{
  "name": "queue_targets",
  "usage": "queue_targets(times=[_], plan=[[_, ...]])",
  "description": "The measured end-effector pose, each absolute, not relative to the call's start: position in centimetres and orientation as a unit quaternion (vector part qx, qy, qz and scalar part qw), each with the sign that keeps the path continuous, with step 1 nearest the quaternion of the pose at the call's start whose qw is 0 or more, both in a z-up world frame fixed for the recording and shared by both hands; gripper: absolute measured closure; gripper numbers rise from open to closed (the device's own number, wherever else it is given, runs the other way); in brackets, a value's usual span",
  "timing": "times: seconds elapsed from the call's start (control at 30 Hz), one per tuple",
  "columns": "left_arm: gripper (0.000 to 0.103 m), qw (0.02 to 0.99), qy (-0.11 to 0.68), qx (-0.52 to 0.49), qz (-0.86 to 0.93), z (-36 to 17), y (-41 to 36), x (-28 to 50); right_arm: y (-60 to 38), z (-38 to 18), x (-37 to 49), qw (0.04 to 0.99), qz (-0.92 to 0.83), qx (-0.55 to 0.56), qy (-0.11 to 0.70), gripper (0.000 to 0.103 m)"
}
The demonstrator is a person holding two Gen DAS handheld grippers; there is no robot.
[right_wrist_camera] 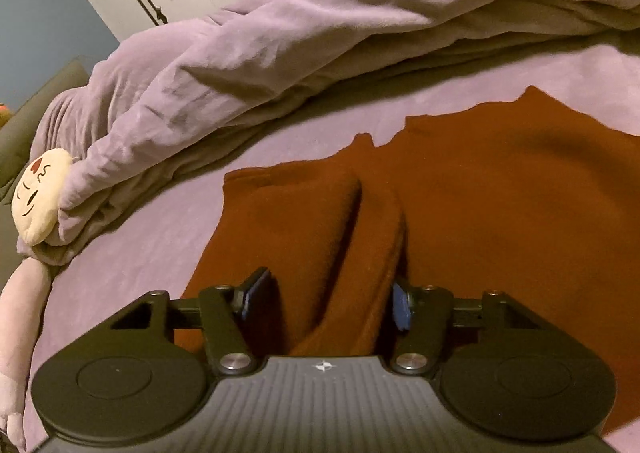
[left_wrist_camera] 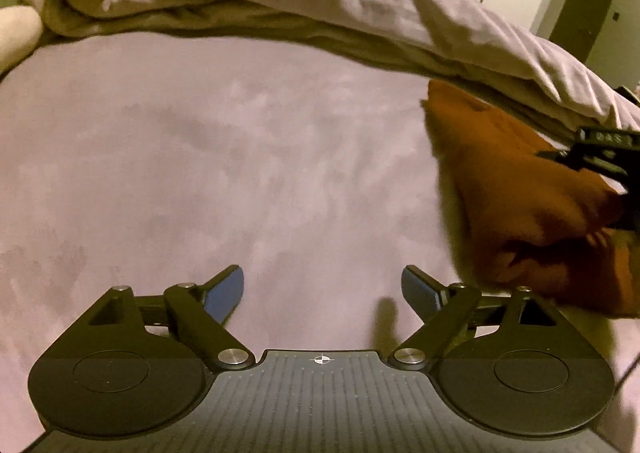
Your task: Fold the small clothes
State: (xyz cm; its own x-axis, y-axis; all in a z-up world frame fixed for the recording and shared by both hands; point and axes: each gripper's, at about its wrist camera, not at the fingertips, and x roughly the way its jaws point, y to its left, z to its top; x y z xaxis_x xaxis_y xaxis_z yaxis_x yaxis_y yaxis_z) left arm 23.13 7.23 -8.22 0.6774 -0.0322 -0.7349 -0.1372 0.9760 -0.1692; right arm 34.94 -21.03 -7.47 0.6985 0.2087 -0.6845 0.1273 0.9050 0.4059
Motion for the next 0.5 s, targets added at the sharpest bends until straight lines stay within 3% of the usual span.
queue_targets(times=[0.1, 0.13, 0.17, 0.27, 0.5], plan=[[0.009, 0.911, 0.399, -0.096, 0.032, -8.3, 6.9, 23.0, -20.3, -7.7, 36.0, 0.897, 0.031, 0.206, 0.389, 0.044], [0.009, 0.912, 0.398, -0.092, 0.032, -8.3, 6.7, 22.9, -20.0, -7.6, 36.4, 0.898, 0.037, 0.198, 0.391, 0.051], [0.009, 0.913, 0.398, -0.087, 0.031, -8.2, 6.5, 22.8, -19.8, -7.4, 36.7, 0.900, 0.039, 0.186, 0.393, 0.068], [0.009, 0.914, 0.397, -0.078, 0.032, -7.9, 5.9, 23.1, -19.2, -6.8, 36.8, 0.911, 0.041, 0.146, 0.385, 0.092], [0.009, 0.923, 0.379, -0.069, 0.022, -6.5, 4.1, 23.8, -19.5, -3.3, 32.9, 0.950, 0.004, 0.014, 0.311, 0.093]])
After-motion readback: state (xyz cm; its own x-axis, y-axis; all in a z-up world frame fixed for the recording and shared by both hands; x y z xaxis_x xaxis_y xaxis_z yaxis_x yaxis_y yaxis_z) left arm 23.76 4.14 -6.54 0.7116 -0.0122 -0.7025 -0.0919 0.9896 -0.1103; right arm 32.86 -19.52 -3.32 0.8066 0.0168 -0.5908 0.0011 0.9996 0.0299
